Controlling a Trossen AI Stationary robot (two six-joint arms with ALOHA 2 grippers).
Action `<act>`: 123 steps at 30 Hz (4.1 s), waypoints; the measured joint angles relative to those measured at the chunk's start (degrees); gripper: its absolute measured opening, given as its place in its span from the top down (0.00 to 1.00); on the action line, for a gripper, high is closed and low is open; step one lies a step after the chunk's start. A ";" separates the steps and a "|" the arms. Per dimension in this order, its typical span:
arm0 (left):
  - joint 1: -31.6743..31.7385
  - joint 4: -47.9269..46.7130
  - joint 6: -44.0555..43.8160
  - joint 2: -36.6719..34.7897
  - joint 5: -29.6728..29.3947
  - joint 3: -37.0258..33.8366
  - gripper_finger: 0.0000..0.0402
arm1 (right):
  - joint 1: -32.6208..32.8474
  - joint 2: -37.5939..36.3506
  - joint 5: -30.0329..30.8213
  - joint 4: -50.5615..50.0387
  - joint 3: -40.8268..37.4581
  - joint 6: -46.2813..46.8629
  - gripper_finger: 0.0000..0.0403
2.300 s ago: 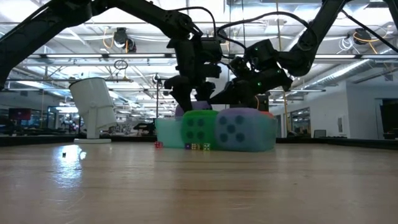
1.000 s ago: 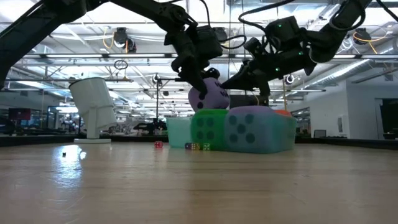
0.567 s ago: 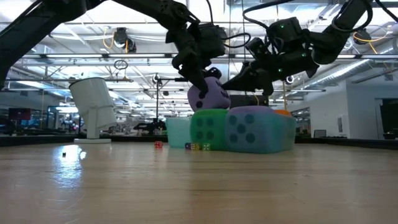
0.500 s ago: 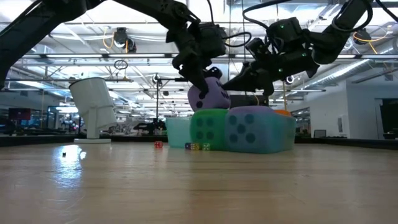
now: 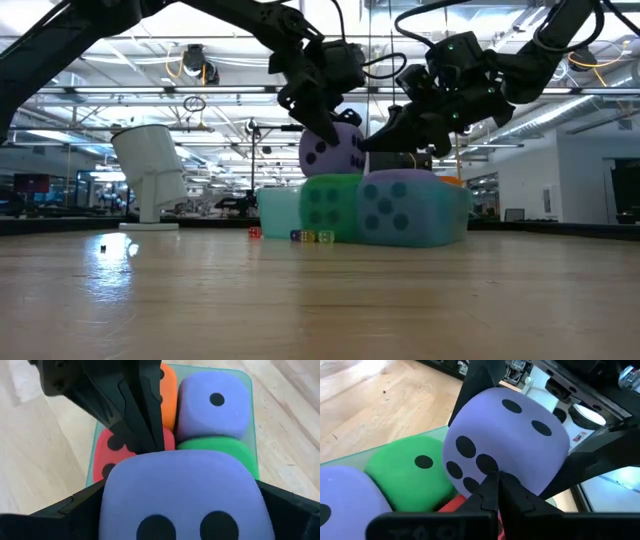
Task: Pick & Place Dice
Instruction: Put the big purple dice into the bin
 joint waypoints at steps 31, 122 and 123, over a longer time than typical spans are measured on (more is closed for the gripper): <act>0.51 -3.45 2.97 -2.09 -11.89 -0.02 0.01 | 1.38 -0.09 0.41 4.16 0.04 3.62 1.00; -1.48 7.09 -1.97 5.10 -0.68 -0.64 0.01 | 1.92 -18.20 0.64 -23.74 4.03 2.60 1.00; -1.90 8.68 -3.80 5.14 -0.79 -0.64 0.01 | 2.26 -19.88 0.74 -26.70 4.07 3.35 1.00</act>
